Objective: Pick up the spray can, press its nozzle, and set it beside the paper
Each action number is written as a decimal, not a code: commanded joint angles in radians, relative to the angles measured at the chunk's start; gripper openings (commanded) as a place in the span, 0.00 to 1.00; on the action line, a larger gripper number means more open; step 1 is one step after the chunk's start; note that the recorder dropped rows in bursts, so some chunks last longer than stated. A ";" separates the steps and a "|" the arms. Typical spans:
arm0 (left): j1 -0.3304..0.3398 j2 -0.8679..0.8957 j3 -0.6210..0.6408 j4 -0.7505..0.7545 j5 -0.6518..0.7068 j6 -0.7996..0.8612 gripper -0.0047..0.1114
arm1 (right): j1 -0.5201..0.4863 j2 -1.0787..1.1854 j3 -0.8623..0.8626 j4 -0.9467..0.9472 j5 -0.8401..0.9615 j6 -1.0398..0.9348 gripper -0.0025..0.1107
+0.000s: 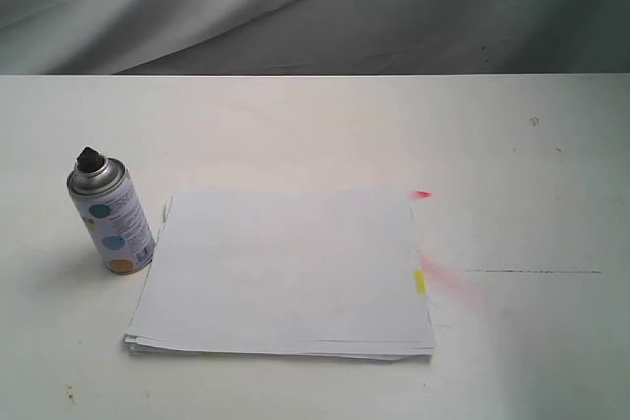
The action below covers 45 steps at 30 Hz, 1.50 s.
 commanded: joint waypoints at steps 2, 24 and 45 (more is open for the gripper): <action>-0.005 -0.002 0.005 0.002 0.004 -0.004 0.04 | -0.007 -0.003 0.004 -0.012 0.006 0.005 0.02; -0.005 -0.002 0.005 0.007 0.004 0.051 0.04 | -0.007 -0.003 0.004 -0.012 0.006 0.005 0.02; -0.005 -0.004 0.005 -0.649 0.369 0.635 0.04 | -0.007 -0.003 0.004 -0.012 0.006 0.005 0.02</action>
